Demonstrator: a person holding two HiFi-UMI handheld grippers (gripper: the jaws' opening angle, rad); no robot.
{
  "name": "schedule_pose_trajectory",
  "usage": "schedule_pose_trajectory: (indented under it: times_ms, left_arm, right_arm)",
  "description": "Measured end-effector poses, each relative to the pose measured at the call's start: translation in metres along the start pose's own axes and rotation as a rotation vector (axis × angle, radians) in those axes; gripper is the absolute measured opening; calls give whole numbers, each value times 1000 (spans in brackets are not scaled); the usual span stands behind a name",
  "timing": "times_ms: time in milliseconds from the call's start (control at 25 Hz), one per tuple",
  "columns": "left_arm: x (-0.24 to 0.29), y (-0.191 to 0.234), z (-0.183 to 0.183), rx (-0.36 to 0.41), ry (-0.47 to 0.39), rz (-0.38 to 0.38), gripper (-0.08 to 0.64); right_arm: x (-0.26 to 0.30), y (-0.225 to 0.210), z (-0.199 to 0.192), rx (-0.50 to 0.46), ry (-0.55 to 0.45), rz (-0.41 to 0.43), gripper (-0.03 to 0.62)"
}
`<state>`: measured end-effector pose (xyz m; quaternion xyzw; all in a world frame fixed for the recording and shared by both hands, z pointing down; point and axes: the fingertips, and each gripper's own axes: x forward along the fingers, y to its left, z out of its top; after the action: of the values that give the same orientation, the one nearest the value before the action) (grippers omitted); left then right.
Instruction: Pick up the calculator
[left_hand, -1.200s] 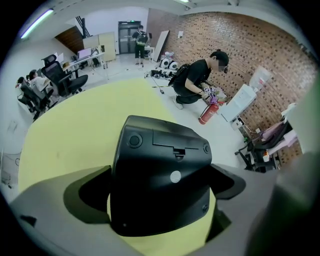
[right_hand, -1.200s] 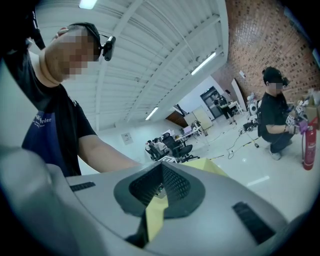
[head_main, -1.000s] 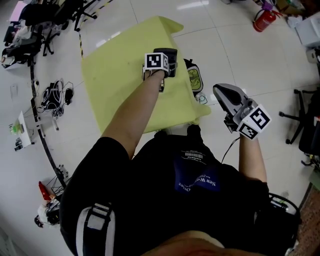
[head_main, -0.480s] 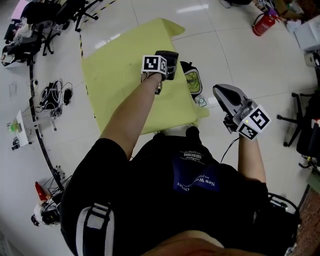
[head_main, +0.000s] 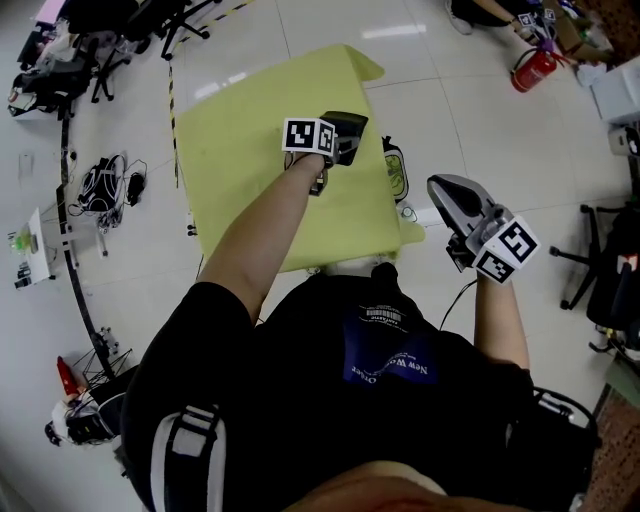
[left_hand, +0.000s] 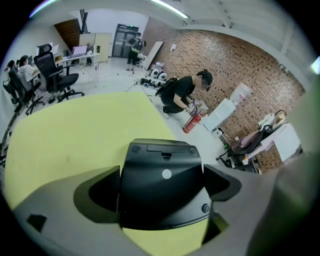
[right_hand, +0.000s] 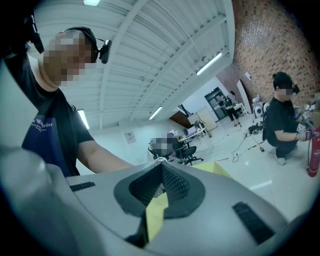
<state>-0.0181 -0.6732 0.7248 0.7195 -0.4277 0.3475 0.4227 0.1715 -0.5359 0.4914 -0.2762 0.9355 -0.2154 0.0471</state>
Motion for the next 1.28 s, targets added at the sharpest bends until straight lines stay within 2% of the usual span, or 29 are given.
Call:
schedule_pose_trajectory:
  times_ms: [80,200,240,600,880,1120,1280]
  left_arm:
    - [-2,6,-6,42,16,22,529]
    - [2,18,-24,160,69,88,529]
    - [5,21,-30,176,83,99,529]
    - [16,24,-42,174,108,106,531]
    - [28,25,-47,206,185,154,586]
    - [34,26,-46,213,243,178,591]
    - [30,27,-46,212,209,187,591]
  right_arm:
    - [6,4,0,-4,5,6,-15]
    - [17,11,-4,-5,15,16,-15]
    - [21,14,-6,-5,18,18,-15]
    - [25,16,-11,11,27,14,-15]
    - [26,10,-9,14,21,21,-15]
    - [15,-1,-5,21,9,4,-15]
    - [12,-5,-6,37,0,-8,-15]
